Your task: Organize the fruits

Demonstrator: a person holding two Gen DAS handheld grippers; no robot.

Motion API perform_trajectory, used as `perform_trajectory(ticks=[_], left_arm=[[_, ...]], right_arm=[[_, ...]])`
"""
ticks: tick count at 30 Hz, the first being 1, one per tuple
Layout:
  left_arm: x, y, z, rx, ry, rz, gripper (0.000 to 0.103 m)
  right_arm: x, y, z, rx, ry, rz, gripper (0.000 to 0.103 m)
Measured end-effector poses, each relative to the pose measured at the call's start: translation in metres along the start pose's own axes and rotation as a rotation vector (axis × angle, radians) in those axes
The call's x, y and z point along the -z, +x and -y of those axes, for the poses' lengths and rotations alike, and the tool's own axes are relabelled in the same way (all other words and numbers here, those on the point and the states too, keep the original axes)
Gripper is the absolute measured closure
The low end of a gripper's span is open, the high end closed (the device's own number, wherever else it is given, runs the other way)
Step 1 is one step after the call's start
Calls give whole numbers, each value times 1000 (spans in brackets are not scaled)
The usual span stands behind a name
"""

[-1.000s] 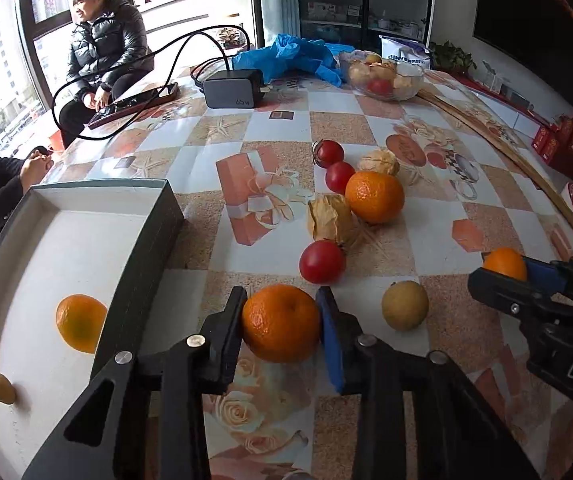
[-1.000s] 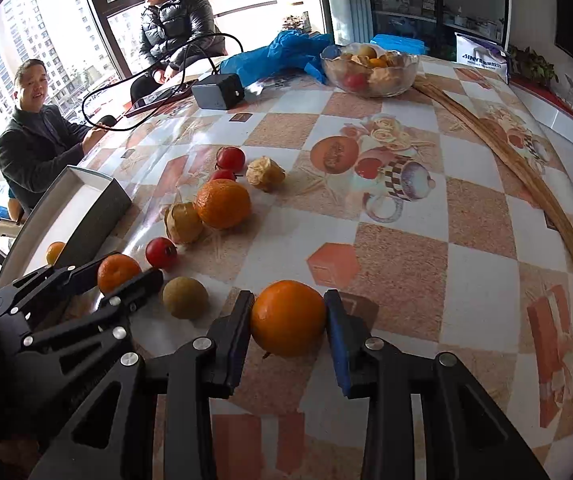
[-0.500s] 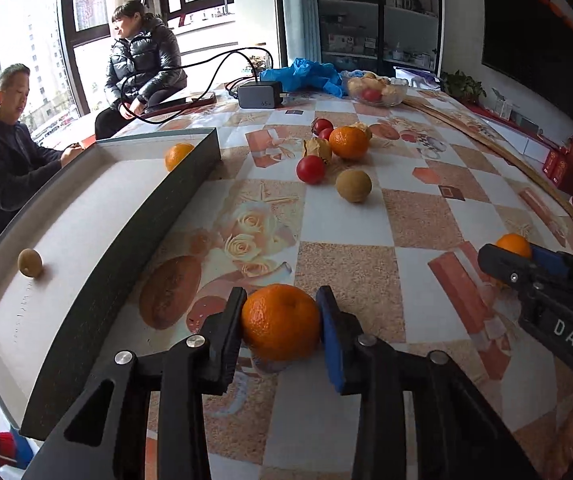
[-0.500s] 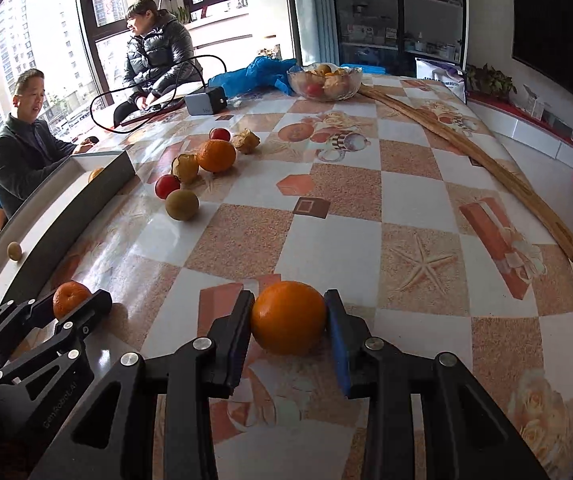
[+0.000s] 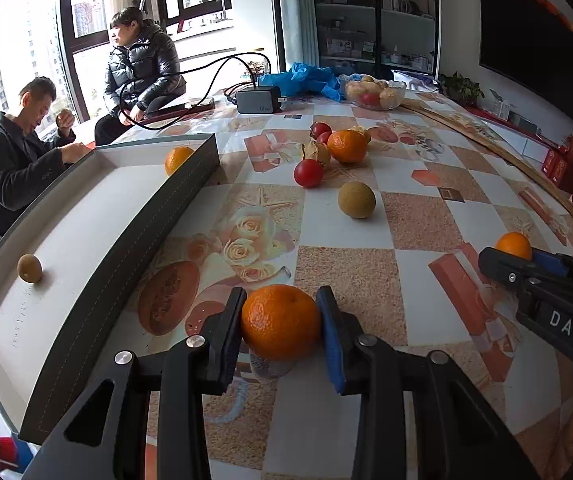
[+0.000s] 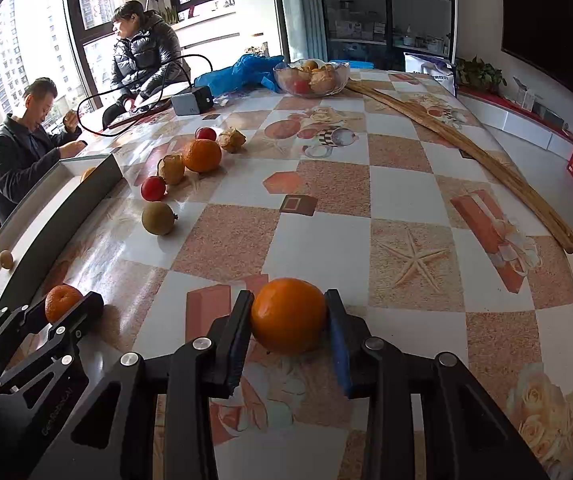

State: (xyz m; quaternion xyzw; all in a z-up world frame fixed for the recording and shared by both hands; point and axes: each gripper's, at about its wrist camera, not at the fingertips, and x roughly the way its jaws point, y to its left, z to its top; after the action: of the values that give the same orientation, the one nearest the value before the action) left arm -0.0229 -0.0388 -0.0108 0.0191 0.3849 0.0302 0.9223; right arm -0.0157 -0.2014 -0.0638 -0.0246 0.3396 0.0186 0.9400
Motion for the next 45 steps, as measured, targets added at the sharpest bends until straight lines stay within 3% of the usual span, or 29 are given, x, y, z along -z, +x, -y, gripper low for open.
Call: perform_trajectory(ticks=[45], left_arm=[[1,0,0,11,0,3,64]], right_arm=[[1,-2,3,8,17,3,66]])
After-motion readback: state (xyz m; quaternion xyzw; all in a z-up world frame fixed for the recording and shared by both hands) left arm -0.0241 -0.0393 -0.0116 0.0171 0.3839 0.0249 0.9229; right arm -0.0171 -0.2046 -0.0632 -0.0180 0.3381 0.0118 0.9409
